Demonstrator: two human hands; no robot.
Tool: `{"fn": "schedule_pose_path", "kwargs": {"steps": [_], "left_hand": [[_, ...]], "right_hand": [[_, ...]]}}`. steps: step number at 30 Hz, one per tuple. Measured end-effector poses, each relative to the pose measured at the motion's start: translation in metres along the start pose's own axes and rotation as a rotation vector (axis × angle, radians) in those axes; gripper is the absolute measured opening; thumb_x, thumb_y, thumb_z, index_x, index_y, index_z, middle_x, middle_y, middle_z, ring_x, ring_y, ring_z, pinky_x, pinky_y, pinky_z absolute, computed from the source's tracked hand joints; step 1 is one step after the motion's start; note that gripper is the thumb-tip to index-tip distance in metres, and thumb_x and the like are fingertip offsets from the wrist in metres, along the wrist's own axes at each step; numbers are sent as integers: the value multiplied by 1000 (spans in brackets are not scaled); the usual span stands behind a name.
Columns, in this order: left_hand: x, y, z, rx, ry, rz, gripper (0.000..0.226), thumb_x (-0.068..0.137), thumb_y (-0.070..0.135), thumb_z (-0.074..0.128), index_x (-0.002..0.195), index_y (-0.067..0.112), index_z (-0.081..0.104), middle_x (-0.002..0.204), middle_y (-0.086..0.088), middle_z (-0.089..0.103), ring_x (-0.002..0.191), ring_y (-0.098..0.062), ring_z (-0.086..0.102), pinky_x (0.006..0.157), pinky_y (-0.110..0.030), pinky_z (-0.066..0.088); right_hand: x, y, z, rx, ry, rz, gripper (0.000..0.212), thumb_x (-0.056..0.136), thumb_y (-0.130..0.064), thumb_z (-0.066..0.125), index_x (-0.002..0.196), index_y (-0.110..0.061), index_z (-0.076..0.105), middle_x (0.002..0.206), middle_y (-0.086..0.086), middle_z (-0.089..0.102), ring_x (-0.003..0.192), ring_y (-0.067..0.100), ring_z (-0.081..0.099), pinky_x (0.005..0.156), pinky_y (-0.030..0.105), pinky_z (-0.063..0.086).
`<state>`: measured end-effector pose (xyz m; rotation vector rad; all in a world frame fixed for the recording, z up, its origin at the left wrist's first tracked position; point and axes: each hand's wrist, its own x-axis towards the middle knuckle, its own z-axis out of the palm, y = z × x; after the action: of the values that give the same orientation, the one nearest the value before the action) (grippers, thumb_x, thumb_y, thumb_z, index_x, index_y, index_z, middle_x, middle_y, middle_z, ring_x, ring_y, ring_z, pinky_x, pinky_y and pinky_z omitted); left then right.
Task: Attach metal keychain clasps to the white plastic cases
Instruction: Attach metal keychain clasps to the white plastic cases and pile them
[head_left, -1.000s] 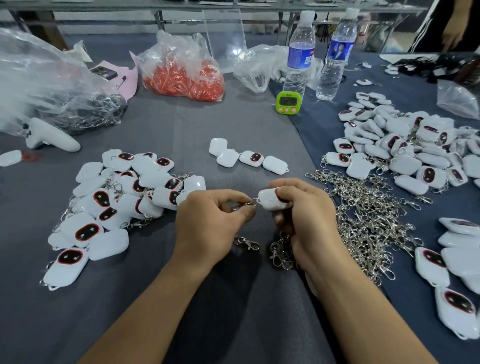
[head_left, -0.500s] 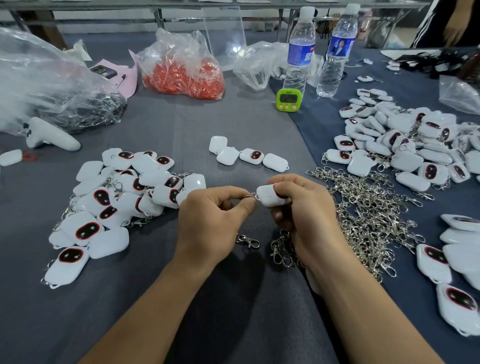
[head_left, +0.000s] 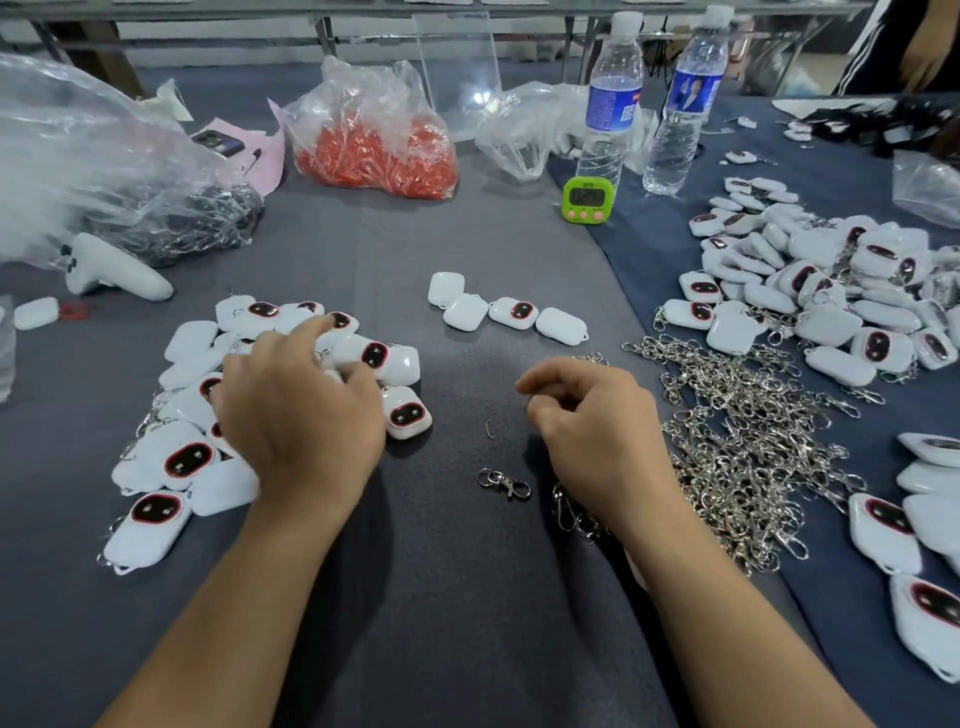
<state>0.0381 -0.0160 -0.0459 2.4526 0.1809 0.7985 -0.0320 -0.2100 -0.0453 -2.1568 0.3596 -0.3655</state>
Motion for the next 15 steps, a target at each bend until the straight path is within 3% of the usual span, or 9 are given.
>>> {"fn": "schedule_pose_path", "kwargs": {"steps": [2, 4, 6, 8, 10, 13, 15], "left_hand": [[-6, 6, 5, 16, -96, 213, 46, 79, 22, 69, 125, 21, 70, 119, -11, 64, 110, -36, 53, 97, -47, 41], [-13, 9, 14, 66, -298, 413, 51, 87, 34, 66, 136, 24, 62, 144, -7, 52, 136, -30, 42, 114, -46, 33], [-17, 4, 23, 159, -439, 513, 49, 96, 41, 54, 143, 30, 53, 158, -2, 40, 150, -24, 26, 124, -43, 17], [-15, -4, 26, 190, -444, 533, 42, 100, 34, 48, 140, 31, 56, 155, -2, 45, 149, -23, 29, 125, -42, 13], [-10, -12, 24, 181, -384, 538, 37, 97, 23, 50, 131, 26, 64, 141, -1, 57, 141, -26, 41, 122, -44, 19], [-5, -16, 21, 196, -343, 481, 35, 95, 18, 49, 125, 23, 67, 135, 0, 62, 135, -27, 46, 119, -44, 21], [-7, -11, 19, 164, -333, 420, 34, 94, 21, 54, 126, 22, 68, 138, -1, 61, 136, -26, 45, 120, -43, 20]], "right_hand": [[2, 0, -8, -71, 18, 7, 24, 87, -12, 62, 85, -31, 77, 65, -16, 68, 59, 0, 58, 65, 18, 44], [3, 0, -23, -146, 15, -1, 23, 86, -14, 64, 81, -31, 77, 68, -12, 70, 62, 4, 62, 67, 24, 50], [2, -1, -42, -162, -67, -31, 18, 83, -18, 71, 73, -32, 76, 65, -14, 70, 58, 0, 62, 61, 17, 48], [0, -1, -63, -203, -222, -59, 12, 75, -25, 81, 68, -32, 76, 62, -16, 69, 52, -3, 60, 54, 11, 42], [-2, -2, -84, -250, -398, -62, 13, 66, -31, 89, 70, -33, 77, 65, -13, 71, 50, -1, 58, 52, 14, 42], [-7, 0, -105, -357, -657, -37, 37, 55, -33, 94, 86, -43, 76, 85, -20, 70, 57, 1, 60, 55, 18, 47], [-9, 1, -107, -442, -763, -34, 48, 55, -25, 91, 93, -47, 73, 94, -25, 66, 64, 3, 62, 61, 22, 51]]}}
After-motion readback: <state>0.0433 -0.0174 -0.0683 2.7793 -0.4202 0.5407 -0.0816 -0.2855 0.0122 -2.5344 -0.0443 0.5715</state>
